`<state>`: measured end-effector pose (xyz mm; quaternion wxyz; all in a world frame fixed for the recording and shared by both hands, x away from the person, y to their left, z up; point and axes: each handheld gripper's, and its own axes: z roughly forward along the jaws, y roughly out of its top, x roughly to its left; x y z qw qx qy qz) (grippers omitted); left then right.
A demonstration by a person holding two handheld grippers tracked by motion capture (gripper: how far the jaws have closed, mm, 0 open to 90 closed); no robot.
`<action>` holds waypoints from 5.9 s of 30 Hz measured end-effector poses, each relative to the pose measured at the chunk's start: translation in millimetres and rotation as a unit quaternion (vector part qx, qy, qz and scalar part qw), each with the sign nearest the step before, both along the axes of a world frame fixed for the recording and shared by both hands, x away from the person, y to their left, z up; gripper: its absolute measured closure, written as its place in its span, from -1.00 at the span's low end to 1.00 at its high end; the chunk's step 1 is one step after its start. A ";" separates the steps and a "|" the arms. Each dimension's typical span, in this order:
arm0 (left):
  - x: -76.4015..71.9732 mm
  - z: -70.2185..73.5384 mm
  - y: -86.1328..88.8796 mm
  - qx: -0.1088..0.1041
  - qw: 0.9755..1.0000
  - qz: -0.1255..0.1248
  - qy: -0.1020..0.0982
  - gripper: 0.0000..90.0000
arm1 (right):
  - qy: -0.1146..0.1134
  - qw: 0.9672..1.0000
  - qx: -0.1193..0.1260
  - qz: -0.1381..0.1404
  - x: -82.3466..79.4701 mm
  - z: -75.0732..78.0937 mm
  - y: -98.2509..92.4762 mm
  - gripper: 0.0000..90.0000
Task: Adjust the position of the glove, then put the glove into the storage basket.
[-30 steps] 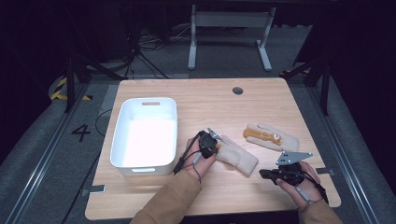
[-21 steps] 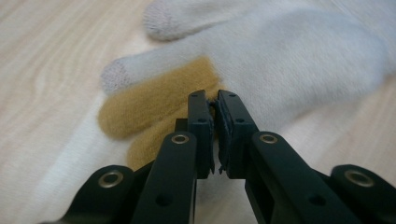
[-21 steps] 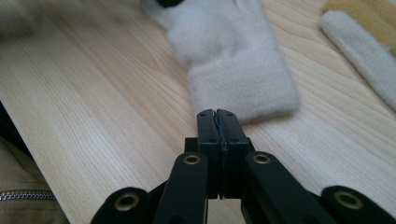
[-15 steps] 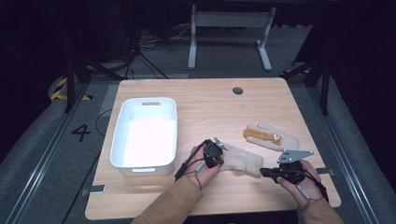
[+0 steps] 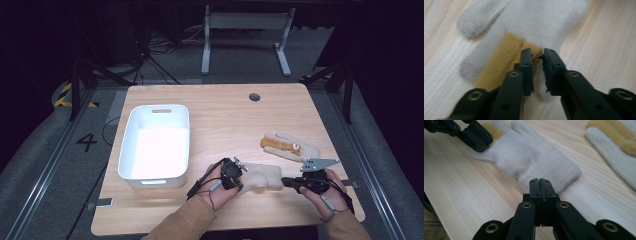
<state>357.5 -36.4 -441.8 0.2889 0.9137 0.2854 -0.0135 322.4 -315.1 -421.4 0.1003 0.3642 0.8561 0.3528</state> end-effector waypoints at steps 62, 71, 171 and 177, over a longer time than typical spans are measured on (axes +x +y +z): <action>-35.4 46.8 103.3 -0.078 0.992 0.079 -0.061 -0.15 | -0.064 0.990 -0.052 -0.112 110.6 -1.2 -29.3 -0.02; -38.0 45.5 107.0 -0.079 0.992 0.081 -0.058 -0.15 | -0.051 0.988 -0.066 -0.127 118.3 -11.4 -36.2 -0.04; -33.6 46.5 103.0 -0.083 0.992 0.070 -0.057 -0.15 | -0.064 0.983 -0.003 0.171 51.4 41.6 66.3 0.46; -33.3 46.3 103.5 -0.083 0.992 0.071 -0.057 -0.15 | -0.052 0.982 -0.022 0.179 51.9 28.5 75.8 0.45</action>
